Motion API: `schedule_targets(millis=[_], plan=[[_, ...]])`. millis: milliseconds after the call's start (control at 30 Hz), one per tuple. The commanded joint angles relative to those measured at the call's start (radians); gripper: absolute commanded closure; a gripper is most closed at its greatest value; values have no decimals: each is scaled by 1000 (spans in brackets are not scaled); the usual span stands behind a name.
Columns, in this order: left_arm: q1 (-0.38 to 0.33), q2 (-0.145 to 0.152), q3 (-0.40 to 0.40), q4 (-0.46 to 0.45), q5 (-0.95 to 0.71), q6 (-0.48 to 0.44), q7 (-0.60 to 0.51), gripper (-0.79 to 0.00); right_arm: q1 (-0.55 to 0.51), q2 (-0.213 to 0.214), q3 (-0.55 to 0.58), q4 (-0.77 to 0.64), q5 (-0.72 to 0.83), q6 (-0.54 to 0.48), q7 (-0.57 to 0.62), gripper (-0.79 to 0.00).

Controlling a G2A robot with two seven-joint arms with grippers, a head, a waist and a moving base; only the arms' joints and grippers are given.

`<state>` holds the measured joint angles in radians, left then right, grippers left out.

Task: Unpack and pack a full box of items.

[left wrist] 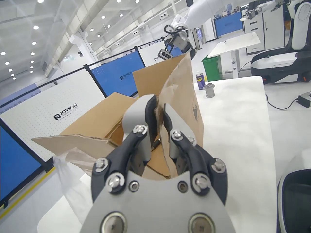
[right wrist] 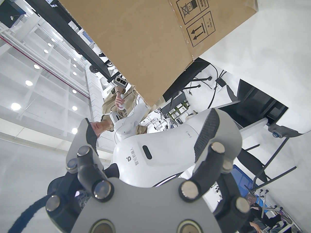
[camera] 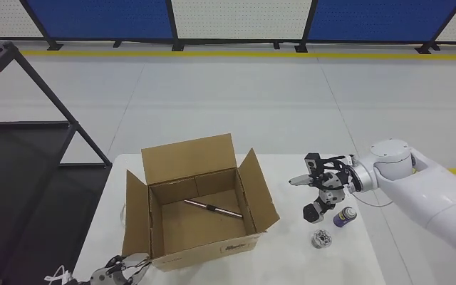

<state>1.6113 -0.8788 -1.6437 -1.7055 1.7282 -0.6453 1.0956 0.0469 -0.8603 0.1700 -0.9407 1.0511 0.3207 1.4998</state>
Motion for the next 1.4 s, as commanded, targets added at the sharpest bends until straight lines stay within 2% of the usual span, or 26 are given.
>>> schedule_targets(millis=[0, 233, 667, 800, 1000, 1133, 1300, 1367], plan=[[8, 2, -7, -1, -5, -11, 2, -785, 1, 0, 0, -1, -3, 1, -1, -785], [47, 1, -23, -14, -90, -38, 29, -785, 9, 2, 0, -9, -16, 2, -2, -785], [103, -16, -58, -67, -434, -69, -23, -785, 100, 24, 8, -80, -42, -37, 36, -785], [128, -23, -63, -88, -584, -118, -41, -785, 100, 31, 9, -80, -65, -10, 10, -785], [171, -31, -104, -112, -827, -162, -114, -785, 100, 31, 9, -80, -65, -10, 10, -785], [186, -35, -131, -120, -922, -166, -191, -785, 100, 31, 9, -80, -65, -10, 10, -785], [209, -40, -145, -131, -1034, -181, -295, -785, 93, 48, 64, -176, -125, -143, -94, -785], [220, -41, -158, -131, -1062, -174, -341, -785, 100, 57, 86, -225, -157, -156, -125, -785]])
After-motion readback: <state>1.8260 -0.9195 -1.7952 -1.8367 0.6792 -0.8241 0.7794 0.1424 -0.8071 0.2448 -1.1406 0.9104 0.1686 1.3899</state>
